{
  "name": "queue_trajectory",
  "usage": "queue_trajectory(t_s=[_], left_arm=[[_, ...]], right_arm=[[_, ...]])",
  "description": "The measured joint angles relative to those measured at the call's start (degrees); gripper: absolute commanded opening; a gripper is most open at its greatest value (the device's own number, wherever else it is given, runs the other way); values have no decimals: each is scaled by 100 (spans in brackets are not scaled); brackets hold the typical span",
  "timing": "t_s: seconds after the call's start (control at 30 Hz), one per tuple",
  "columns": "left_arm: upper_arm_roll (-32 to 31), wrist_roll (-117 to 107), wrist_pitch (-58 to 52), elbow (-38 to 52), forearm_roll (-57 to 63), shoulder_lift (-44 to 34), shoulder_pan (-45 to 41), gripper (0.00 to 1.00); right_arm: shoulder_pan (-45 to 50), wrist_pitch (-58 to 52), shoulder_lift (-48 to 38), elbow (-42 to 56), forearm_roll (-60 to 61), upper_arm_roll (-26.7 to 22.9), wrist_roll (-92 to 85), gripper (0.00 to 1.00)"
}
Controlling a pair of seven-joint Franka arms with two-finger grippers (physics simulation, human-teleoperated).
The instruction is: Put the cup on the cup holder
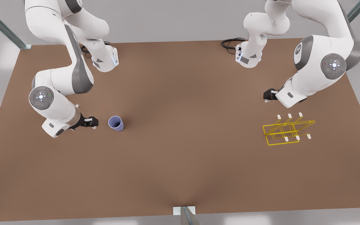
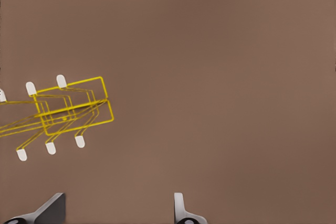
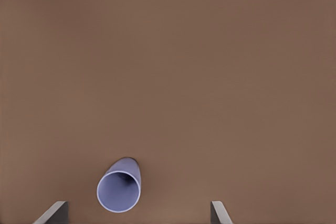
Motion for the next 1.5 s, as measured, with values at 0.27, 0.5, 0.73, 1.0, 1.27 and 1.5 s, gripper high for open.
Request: queue_trajectory(t_s=[0.27, 0.5, 0.73, 1.0, 1.27, 1.5], left_arm=[[-2, -18, 258, -2, 13, -8, -22, 100], [-2, -28, 292, -3, 15, -6, -21, 100], [-2, -37, 259, -5, 16, -9, -30, 100], [-2, -44, 241, -5, 15, -9, -29, 100], [-2, -49, 199, -5, 15, -9, -29, 100], [-2, -52, 180, -5, 15, 2, -54, 100]], right_arm=[[188, 124, 875, -249, 13, 14, 140, 100], [197, 648, 859, -1232, 314, 497, 334, 100], [26, 1543, 282, -2758, 551, 848, 572, 100], [-533, 3045, -207, -3727, 587, 1422, 685, 100], [-570, 3980, -175, -3816, 532, 1432, 731, 100], [-497, 4304, 102, -3809, 506, 1425, 754, 100]])
